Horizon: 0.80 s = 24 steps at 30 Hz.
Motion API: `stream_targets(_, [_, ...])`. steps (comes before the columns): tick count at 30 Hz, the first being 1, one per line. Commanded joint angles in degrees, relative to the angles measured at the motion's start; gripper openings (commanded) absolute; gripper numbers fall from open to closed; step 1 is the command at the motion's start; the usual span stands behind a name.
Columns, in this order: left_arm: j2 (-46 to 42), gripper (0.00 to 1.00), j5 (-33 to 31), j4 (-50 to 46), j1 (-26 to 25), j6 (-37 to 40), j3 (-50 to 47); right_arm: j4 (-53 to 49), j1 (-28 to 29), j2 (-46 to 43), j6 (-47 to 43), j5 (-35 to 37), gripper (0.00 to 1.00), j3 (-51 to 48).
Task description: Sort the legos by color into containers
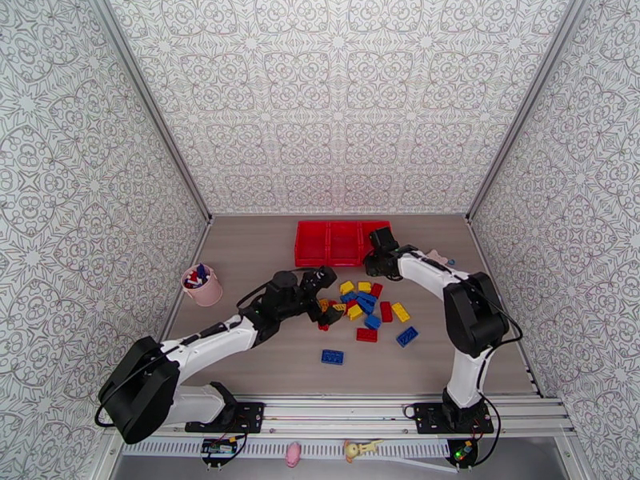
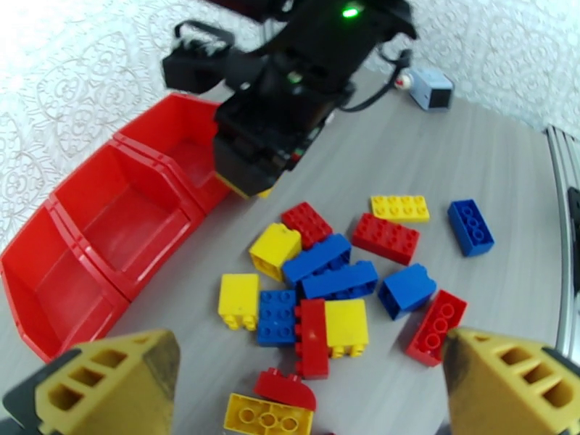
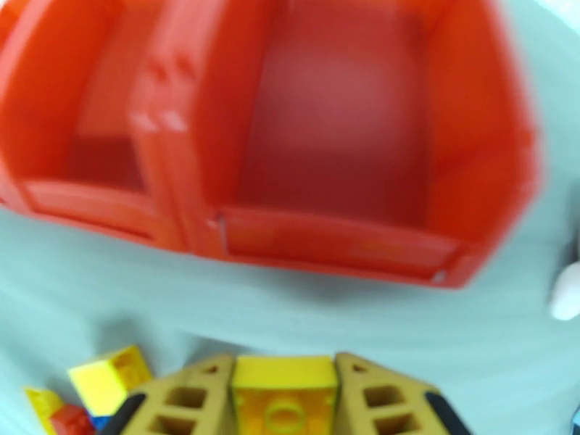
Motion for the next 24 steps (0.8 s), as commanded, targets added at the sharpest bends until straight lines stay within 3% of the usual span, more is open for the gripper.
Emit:
stream_targets(1, [-1.43,1.0,-4.86,4.05,0.92,-5.3,-0.71,5.38,-1.85,-0.57,0.1,1.87,0.33,0.5])
stream_targets(16, [-1.8,1.0,-8.66,4.66,0.91,-6.23,-1.23,6.43,-7.42,17.38,-3.48,1.58,0.35,21.99])
stream_targets(24, [-2.42,1.0,-7.69,1.08,-0.36,1.14,-0.5,15.24,-7.44,8.89,-6.04,-2.36,0.68,12.04])
